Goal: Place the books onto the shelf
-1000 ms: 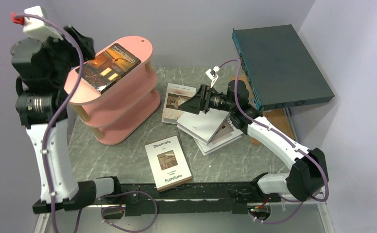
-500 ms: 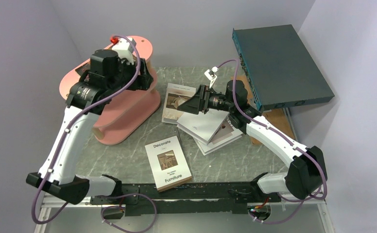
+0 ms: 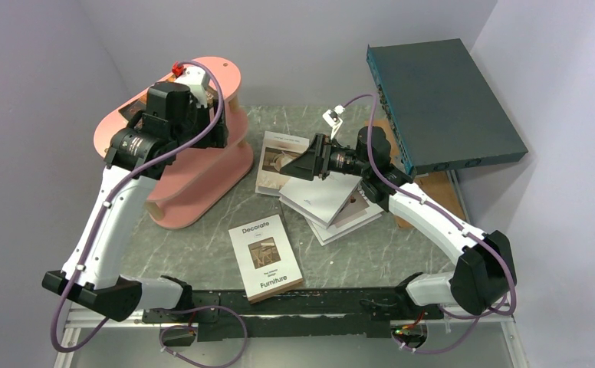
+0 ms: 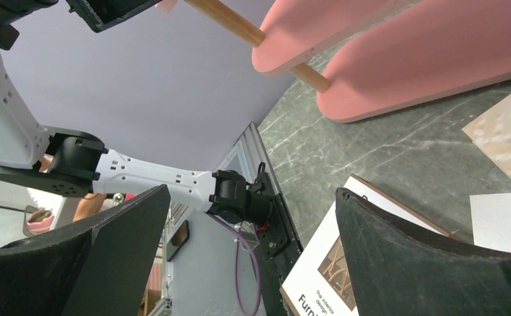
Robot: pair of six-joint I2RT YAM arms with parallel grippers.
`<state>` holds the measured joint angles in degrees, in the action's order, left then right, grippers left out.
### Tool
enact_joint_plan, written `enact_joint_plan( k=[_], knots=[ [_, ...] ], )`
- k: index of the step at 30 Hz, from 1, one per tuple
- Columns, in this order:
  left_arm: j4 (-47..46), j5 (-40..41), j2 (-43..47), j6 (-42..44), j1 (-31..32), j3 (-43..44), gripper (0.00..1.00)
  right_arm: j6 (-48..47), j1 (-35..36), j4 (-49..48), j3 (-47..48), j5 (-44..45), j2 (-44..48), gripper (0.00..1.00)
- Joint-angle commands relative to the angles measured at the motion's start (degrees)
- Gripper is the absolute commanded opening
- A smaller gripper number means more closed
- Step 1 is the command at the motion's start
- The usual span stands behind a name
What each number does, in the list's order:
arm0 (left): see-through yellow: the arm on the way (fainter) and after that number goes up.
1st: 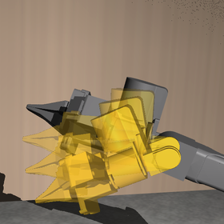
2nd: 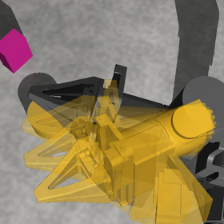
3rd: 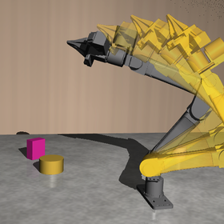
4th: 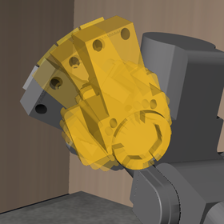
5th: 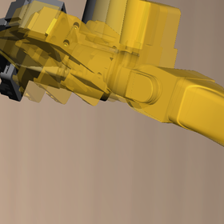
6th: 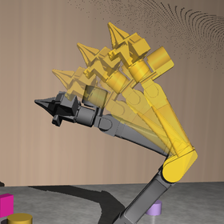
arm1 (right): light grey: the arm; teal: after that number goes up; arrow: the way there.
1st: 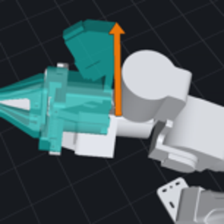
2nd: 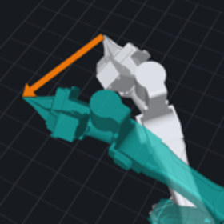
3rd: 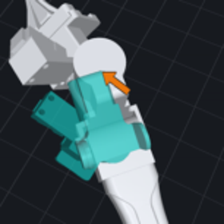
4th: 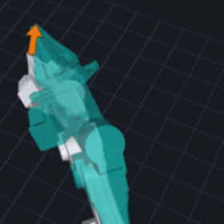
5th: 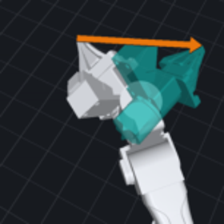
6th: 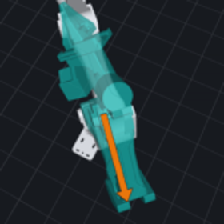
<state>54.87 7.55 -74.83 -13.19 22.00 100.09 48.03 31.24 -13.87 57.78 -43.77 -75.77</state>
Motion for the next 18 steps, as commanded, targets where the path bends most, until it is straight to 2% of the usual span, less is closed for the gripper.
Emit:
enact_joint_plan(
  k=[1, 11, 18],
  knots=[
    [1.6, 3.5, 0.9, 1.8, 0.1, 2.4, 0.77, 0.3, 0.5, -3.7, 0.2, -0.2, 0.3, 1.00],
    [2.3, 8.1, 3.0, 2.1, 0.0, 1.7, 0.77, 0.4, 0.7, -3.8, -0.1, 0.0, 0.3, 1.00],
    [3.5, 8.4, 2.8, 2.0, -0.5, 2.0, 0.77, 0.5, 1.0, -4.0, -0.2, 0.0, 0.1, 1.00]
  ],
)
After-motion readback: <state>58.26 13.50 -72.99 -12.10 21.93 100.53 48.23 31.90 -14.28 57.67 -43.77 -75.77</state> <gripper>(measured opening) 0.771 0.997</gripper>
